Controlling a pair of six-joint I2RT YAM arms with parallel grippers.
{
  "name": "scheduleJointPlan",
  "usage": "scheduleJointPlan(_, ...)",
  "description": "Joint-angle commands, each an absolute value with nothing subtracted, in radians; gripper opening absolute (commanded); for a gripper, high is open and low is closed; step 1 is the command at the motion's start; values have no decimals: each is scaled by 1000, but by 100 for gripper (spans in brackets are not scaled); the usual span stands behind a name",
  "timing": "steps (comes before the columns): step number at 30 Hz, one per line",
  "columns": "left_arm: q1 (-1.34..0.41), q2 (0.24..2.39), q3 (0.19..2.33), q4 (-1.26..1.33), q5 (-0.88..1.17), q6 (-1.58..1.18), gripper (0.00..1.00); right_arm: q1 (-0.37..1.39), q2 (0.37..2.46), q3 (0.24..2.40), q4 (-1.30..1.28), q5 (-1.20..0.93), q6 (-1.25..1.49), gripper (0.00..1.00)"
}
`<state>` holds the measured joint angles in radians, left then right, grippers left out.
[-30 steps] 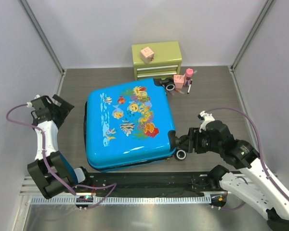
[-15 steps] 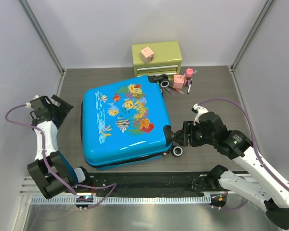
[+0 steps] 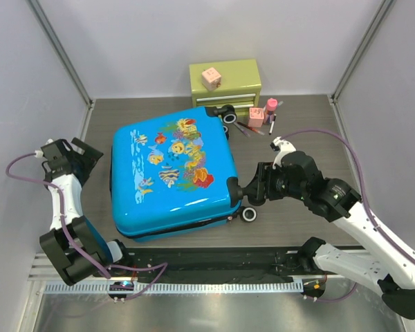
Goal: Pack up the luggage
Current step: Zip the luggage at the center of the board.
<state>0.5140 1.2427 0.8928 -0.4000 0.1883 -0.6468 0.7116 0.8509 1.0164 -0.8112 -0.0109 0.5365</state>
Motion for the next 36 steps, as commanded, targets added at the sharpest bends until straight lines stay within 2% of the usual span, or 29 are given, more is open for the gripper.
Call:
scheduleJointPlan(1,532,1250,885,-359,207,-647,100,752,876,1057,-540,-9,540,4)
scheduleJointPlan(10,537,1246,865,-307,285,-660,100,787,908,989,-427,-3,563,4)
scheduleJointPlan(20,537,1227,862,-305,275,-657,100,874,972,1109,-373,94,525,4)
scheduleJointPlan(27,540,1209,862,-298,291,-652,100,936,1045,1095,-284,124,523,4)
scheduleJointPlan(36,479,1088,870,-343,183,-614,100,951,1046,1057,-189,187,529,4)
